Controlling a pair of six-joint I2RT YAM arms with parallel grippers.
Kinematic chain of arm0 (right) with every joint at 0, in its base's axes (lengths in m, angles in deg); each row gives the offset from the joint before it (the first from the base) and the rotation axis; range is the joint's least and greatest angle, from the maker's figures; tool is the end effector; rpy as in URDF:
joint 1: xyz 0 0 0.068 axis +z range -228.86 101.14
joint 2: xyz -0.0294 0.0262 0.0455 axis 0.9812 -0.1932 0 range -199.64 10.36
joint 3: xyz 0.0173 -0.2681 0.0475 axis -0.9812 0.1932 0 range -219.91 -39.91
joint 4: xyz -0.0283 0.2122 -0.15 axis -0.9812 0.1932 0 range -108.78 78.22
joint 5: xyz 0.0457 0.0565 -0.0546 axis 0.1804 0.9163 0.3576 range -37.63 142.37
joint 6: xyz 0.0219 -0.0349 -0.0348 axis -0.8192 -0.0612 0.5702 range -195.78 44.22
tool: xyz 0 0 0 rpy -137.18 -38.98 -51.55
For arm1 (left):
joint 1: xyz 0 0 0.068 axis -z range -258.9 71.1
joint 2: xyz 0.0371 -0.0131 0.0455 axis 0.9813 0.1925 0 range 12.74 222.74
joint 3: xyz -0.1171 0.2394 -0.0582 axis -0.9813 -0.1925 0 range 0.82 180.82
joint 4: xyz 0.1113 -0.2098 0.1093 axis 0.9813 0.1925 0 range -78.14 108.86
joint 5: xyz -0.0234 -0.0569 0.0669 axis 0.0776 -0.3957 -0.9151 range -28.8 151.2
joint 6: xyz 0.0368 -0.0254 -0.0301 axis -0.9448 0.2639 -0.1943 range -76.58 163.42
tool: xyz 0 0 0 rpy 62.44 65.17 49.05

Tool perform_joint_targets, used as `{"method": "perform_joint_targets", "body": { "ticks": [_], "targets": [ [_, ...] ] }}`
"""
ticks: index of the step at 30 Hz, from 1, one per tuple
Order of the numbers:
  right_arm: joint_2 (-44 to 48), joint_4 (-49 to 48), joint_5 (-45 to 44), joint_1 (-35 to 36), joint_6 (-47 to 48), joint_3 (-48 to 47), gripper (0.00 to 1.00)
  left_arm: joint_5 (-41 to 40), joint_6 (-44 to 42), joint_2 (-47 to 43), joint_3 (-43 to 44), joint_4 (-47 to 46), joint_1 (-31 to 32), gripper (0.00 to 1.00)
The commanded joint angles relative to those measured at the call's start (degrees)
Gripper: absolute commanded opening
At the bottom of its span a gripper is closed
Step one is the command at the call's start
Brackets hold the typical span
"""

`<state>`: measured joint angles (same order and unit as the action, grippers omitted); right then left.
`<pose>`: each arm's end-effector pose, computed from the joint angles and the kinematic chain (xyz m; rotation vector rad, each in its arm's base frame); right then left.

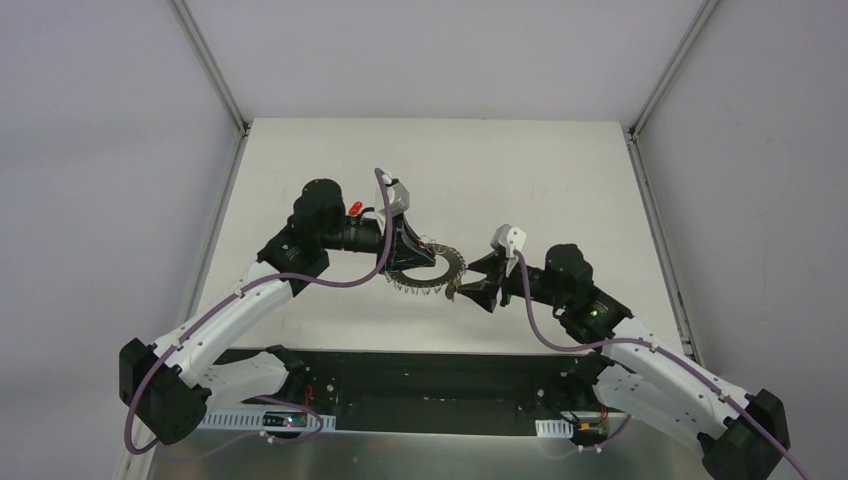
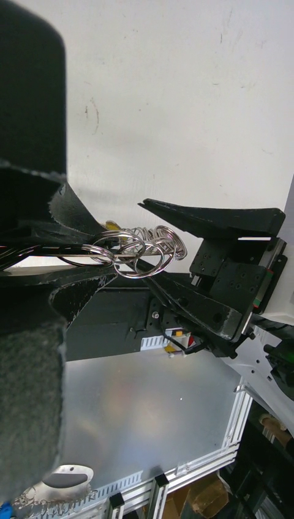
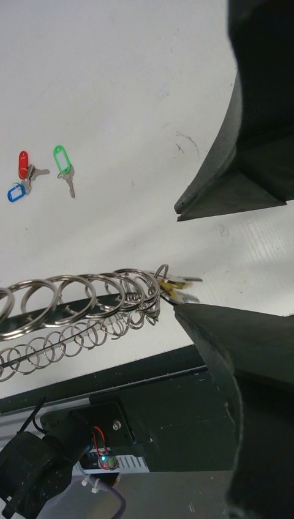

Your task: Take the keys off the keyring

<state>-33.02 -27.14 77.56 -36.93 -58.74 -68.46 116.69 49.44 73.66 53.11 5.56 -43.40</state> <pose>0.1281 0.1355 0.2783 -1.1237 1.3034 0.6930 0.1759 -0.1615 0.3630 1.1703 1.3212 -1.3112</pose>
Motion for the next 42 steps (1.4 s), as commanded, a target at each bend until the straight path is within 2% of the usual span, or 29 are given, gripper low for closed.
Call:
{"method": "perform_joint_targets", "body": {
  "ticks": [1, 4, 6, 9, 13, 14, 25, 34, 36, 38, 42],
  "targets": [
    [-1.45, -5.54, 4.77, 0.30, 1.92, -1.04, 0.59, 3.08, 0.99, -0.23, 2.90, -5.11, -0.53, 0.00],
    [-2.50, -6.04, 5.57, 0.30, 2.70, -1.53, 0.56, 3.72, 1.31, -0.16, 2.93, -5.49, -0.53, 0.00],
    [-3.07, -6.05, 6.25, 0.30, 3.27, -1.92, 0.51, 3.91, 1.39, -0.22, 2.83, -5.71, -0.53, 0.00],
    [-3.60, -4.69, 6.56, 0.34, 4.72, -2.73, 0.32, 4.18, 1.41, -0.33, 2.89, -5.76, -0.53, 0.00],
    [-2.73, -3.04, 7.44, 0.28, 5.52, -2.68, 0.01, 3.98, 1.24, -0.60, 2.74, -5.88, -0.53, 0.00],
    [-2.17, -2.68, 7.34, 0.30, 5.55, -2.52, 0.00, 3.74, 1.21, -0.68, 2.70, -5.90, -0.53, 0.00],
    [7.04, 6.69, -1.04, 0.27, 4.01, -2.08, 0.00, 1.20, 0.14, -1.28, 2.07, -5.63, -0.53, 0.00],
    [5.64, 3.43, 0.37, 0.29, 0.74, -0.89, 0.01, 2.20, 0.48, -0.93, 2.31, -5.61, -0.53, 0.00],
    [3.72, 1.73, 1.90, 0.33, 0.15, -0.61, 0.17, 2.31, 0.57, -1.06, 2.32, -5.54, -0.53, 0.00],
    [1.65, 0.13, 2.75, 0.27, -0.66, -0.87, 0.27, 2.39, 0.57, -1.10, 2.29, -5.60, -0.53, 0.00],
    [-0.21, -3.41, 2.94, 0.32, -0.79, -0.60, 0.29, 2.97, 0.61, -1.06, 2.33, -5.64, -0.53, 0.00]
  ]
}}
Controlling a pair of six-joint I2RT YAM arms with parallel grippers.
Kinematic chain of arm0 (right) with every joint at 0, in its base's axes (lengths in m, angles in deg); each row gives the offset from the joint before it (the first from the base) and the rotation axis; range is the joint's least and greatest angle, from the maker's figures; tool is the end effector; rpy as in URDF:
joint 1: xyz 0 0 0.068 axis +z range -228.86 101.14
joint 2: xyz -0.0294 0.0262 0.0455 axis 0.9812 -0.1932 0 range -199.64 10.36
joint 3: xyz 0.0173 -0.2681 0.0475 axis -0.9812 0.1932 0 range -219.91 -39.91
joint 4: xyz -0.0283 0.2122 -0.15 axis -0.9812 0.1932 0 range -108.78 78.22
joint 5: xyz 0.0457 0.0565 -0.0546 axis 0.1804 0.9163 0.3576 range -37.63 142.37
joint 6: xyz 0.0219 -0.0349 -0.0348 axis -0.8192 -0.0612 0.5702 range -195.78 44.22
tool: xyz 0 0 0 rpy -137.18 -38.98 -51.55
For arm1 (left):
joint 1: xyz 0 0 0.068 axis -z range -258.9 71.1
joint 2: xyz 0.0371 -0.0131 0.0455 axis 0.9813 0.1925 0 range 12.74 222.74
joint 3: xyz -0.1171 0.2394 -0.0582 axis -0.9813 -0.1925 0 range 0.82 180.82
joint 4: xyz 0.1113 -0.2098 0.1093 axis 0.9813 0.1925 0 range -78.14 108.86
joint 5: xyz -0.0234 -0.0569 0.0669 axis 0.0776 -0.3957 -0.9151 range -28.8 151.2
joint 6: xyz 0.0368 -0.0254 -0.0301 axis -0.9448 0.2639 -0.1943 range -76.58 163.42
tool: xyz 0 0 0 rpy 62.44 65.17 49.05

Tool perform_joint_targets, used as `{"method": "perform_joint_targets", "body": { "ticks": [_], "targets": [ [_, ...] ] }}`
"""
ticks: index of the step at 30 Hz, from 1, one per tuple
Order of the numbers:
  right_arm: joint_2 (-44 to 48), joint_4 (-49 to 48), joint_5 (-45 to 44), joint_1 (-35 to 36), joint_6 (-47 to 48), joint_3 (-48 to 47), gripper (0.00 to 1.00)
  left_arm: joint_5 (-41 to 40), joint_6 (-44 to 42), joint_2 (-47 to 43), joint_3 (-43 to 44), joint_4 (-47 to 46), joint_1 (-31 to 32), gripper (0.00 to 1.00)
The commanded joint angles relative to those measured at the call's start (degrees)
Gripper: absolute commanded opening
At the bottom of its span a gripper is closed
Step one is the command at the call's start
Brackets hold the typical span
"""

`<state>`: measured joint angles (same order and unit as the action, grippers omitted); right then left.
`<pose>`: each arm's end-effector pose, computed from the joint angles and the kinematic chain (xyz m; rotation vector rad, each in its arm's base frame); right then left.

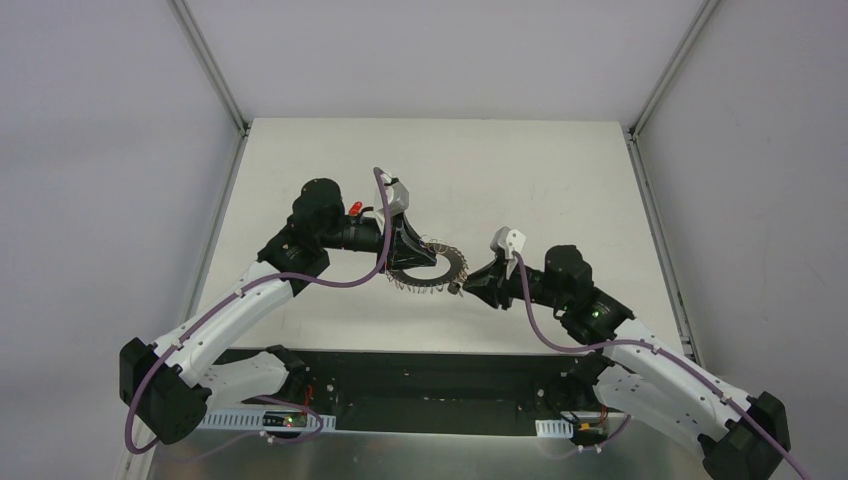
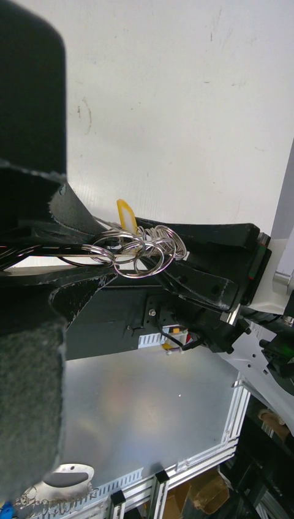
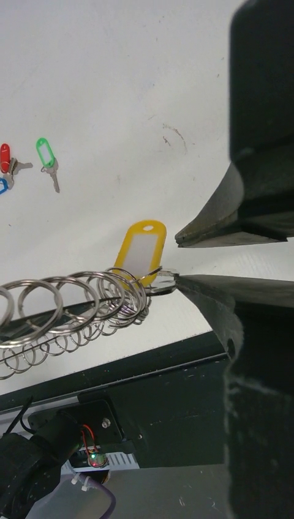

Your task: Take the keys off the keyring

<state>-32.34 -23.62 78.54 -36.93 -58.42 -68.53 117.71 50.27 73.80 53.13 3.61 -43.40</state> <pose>0.1255 0.1338 0.2742 -1.1558 1.3378 0.7077 0.1758 -0.1619 0.3658 1.1774 1.2908 -1.3250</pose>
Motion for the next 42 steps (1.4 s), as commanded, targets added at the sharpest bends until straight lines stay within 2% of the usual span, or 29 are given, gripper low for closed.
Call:
{"method": "perform_joint_targets", "body": {
  "ticks": [1, 15, 21, 23, 28, 42],
  "targets": [
    [-1.14, -7.40, 1.71, 0.32, -1.00, -0.59, 0.30, 2.20, -0.13, -1.15, 2.32, -3.78, -0.53, 0.00],
    [-2.28, -14.73, 0.32, 0.38, 1.21, 0.77, 0.41, 2.89, 0.18, -0.75, 2.29, -4.05, -0.53, 0.00],
    [-2.61, -17.10, 6.07, 0.43, 3.30, 2.14, 0.39, 3.23, 0.36, -0.63, 2.27, -4.25, -0.53, 0.00],
    [-2.57, -17.92, 8.27, 0.42, 3.40, 2.59, 0.34, 3.29, 0.36, -0.60, 2.28, -4.31, -0.53, 0.00],
    [-0.93, -13.86, 8.14, 0.39, 3.57, 2.09, 0.00, 2.38, 0.16, -0.91, 2.05, -4.35, -0.53, 0.00],
    [11.22, -2.38, -1.85, 0.36, 3.52, 2.87, 0.00, -1.56, -1.49, -1.49, 1.99, -2.52, -0.53, 0.00]
  ]
}}
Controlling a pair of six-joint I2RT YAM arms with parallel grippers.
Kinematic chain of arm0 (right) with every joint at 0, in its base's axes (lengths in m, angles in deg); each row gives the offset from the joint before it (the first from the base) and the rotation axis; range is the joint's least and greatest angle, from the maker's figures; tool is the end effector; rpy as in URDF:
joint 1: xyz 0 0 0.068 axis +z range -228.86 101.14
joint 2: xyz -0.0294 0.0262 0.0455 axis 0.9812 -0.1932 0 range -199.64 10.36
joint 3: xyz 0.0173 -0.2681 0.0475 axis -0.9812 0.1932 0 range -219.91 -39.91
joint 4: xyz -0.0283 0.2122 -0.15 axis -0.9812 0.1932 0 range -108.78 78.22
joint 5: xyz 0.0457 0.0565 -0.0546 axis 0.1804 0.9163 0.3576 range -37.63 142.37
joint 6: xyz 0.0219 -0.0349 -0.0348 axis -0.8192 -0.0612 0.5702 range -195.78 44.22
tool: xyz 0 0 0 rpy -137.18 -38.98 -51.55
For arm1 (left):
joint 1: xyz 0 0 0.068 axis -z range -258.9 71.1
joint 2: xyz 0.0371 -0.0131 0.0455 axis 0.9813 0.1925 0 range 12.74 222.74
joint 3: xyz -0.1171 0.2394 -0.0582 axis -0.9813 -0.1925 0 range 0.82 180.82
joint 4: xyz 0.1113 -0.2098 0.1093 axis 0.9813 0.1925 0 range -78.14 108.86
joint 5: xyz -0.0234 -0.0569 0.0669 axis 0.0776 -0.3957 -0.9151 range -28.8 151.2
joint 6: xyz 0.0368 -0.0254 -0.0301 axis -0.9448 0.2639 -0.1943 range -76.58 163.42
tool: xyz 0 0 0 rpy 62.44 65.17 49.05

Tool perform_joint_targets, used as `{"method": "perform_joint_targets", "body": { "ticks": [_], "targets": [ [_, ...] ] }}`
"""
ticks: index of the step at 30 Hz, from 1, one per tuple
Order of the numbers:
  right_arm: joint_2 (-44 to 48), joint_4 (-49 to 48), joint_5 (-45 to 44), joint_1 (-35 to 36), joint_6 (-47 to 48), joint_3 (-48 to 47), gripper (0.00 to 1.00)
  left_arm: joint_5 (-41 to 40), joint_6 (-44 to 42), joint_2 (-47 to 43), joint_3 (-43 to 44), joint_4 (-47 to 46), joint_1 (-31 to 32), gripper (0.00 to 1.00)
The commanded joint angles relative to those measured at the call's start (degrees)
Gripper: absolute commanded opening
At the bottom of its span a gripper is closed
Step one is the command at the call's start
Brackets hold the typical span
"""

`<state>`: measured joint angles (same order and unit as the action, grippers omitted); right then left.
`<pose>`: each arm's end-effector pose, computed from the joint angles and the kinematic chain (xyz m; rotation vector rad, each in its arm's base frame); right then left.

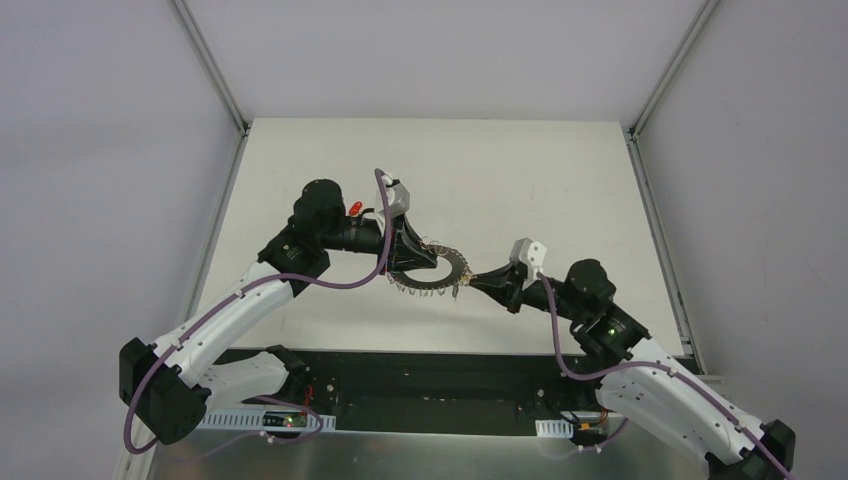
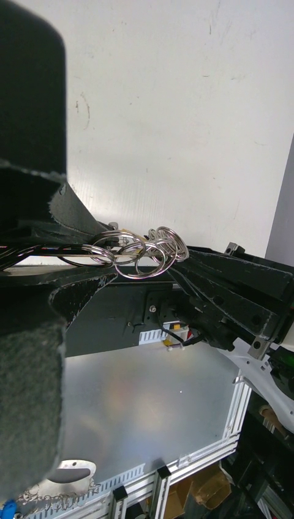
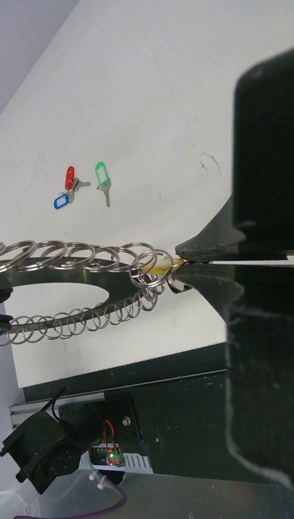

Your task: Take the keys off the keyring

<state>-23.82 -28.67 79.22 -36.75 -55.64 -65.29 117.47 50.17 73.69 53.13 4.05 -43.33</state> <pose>0.1069 0.1183 0.2857 -1.1219 1.1299 0.6630 0.1753 -0.1619 0.3655 1.1759 1.2968 -1.3234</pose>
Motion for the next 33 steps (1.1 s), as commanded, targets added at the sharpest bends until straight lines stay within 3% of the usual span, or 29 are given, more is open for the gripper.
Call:
{"method": "perform_joint_targets", "body": {
  "ticks": [1, 15, 16, 20, 24, 29, 33],
  "targets": [
    [3.07, 2.68, -2.85, 0.21, 0.47, -0.48, 0.00, -1.29, -1.38, -1.20, 1.98, -2.98, -0.59, 0.00],
    [-1.07, 18.73, -10.23, 0.20, -4.35, -16.33, 0.00, -6.78, -2.74, 0.15, 2.13, -0.29, -0.59, 0.01],
    [-1.78, 20.92, -9.21, 0.25, -4.69, -18.26, 0.00, -6.98, -2.89, 0.14, 2.17, -0.08, -0.59, 0.03],
    [-5.74, 29.32, -1.79, 0.21, -7.53, -25.75, 0.00, -8.98, -3.42, 0.26, 1.80, 0.36, -0.59, 0.26],
    [-10.76, 35.20, 2.02, 0.15, -19.92, -32.01, 0.00, -12.16, -3.62, 0.55, 2.23, 2.12, -0.59, 0.27],
    [-18.80, 36.87, 11.91, 0.02, -39.77, -36.11, 0.00, -22.97, -4.97, 1.50, 3.40, 7.46, -0.79, 0.26],
    [-24.32, 40.83, 19.56, 0.00, -44.59, -37.63, 0.00, -28.64, -4.98, 2.47, 3.82, 10.02, -1.54, 0.18]
  ]
}}
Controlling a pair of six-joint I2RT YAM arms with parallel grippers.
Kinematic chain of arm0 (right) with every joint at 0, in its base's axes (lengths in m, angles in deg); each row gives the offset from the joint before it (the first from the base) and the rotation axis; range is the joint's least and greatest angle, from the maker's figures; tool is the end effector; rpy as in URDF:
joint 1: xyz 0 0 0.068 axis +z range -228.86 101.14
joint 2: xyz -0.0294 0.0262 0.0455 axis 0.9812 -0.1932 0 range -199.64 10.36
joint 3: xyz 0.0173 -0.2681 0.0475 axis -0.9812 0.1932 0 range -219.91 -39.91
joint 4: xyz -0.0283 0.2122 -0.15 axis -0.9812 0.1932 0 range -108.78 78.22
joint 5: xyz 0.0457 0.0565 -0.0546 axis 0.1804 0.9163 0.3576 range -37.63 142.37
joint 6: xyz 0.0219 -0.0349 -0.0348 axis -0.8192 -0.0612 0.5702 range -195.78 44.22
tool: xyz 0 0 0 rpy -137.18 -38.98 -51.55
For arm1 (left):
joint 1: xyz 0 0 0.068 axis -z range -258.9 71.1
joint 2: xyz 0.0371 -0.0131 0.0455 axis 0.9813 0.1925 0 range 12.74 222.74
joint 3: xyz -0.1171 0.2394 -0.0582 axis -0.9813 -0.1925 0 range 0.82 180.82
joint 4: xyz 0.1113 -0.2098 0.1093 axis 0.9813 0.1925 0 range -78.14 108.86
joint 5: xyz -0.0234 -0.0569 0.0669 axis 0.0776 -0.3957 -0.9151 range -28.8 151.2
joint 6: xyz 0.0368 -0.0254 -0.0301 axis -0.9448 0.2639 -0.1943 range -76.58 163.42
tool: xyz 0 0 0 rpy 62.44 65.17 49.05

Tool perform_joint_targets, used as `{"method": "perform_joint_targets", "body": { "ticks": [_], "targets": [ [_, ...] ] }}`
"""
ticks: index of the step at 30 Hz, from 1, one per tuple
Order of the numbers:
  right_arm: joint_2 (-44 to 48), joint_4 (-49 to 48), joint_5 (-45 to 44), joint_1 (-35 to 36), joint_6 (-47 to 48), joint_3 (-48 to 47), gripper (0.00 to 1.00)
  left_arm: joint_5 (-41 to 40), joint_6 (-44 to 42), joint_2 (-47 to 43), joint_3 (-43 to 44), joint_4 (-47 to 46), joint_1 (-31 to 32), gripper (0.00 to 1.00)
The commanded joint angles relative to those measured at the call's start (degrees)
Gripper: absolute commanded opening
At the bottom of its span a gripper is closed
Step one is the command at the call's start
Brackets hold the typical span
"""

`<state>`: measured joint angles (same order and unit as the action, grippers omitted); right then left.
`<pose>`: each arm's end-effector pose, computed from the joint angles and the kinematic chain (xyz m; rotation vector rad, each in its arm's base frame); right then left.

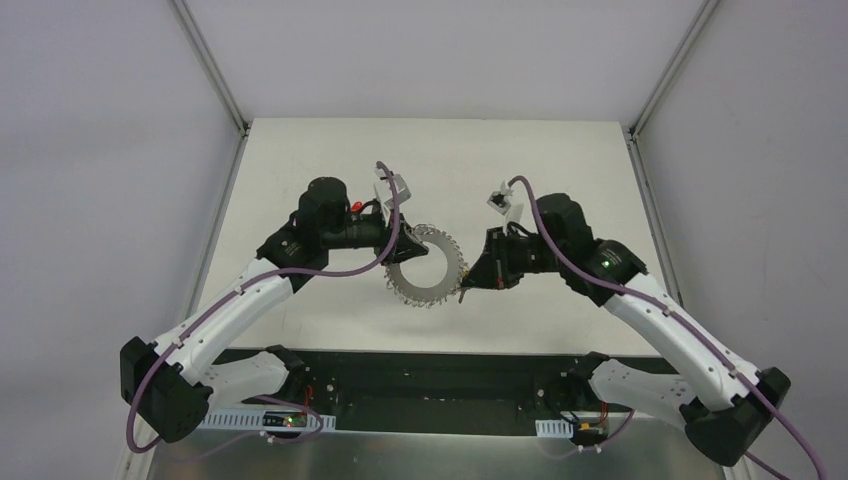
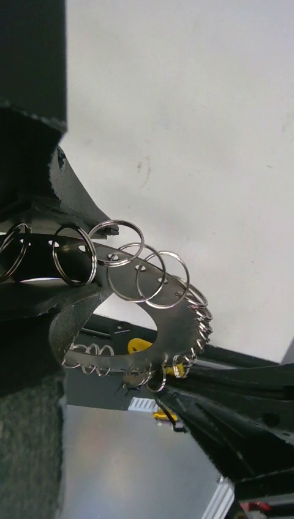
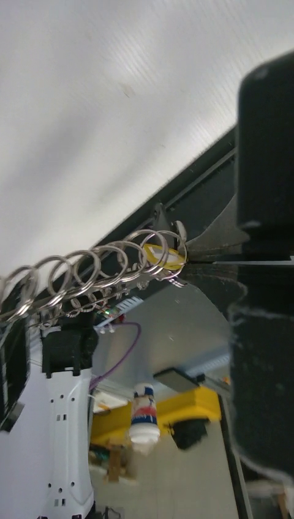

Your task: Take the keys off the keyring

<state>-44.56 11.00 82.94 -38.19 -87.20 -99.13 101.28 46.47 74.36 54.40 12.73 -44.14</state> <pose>0.1418 0.1457 0.3628 -0.8799 1.9388 1.0966 0.1886 -0.1588 0.3553 0.9927 1.5180 -1.0775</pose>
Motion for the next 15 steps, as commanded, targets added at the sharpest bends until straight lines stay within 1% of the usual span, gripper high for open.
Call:
{"method": "perform_joint_targets", "body": {
  "ticks": [1, 2, 4, 7, 11, 13, 15],
  "targets": [
    [-3.97, 1.50, 16.36, 1.48, -13.22, -3.50, 0.00, -13.76, -1.33, 2.32, 2.83, 2.26, -0.87, 0.18],
    [-4.11, 0.85, 17.12, 1.46, -13.80, -2.76, 0.00, -14.91, -1.32, 2.85, 3.28, 3.24, -1.11, 0.18],
    [-3.52, -2.84, 20.18, 1.44, -16.76, -1.07, 0.00, -15.64, -1.17, 3.45, 3.75, 4.19, -1.64, 0.27],
    [-2.67, -5.73, 21.11, 1.36, -18.72, -0.33, 0.00, -15.88, -1.11, 3.68, 3.74, 4.23, -2.20, 0.43],
    [-3.28, -1.29, 21.28, 0.44, -16.29, -2.28, 0.00, -21.79, -1.04, 3.20, 2.68, 4.27, -2.50, 0.70],
    [-3.60, -1.03, 21.36, -0.39, -16.96, -2.52, 0.00, -23.36, -1.25, 2.78, 2.33, 4.21, -2.58, 0.78],
    [-3.62, -4.59, 21.37, -0.96, -20.40, -1.64, 0.00, -23.17, -1.49, 2.45, 2.32, 4.22, -2.58, 0.82]
  ]
}}
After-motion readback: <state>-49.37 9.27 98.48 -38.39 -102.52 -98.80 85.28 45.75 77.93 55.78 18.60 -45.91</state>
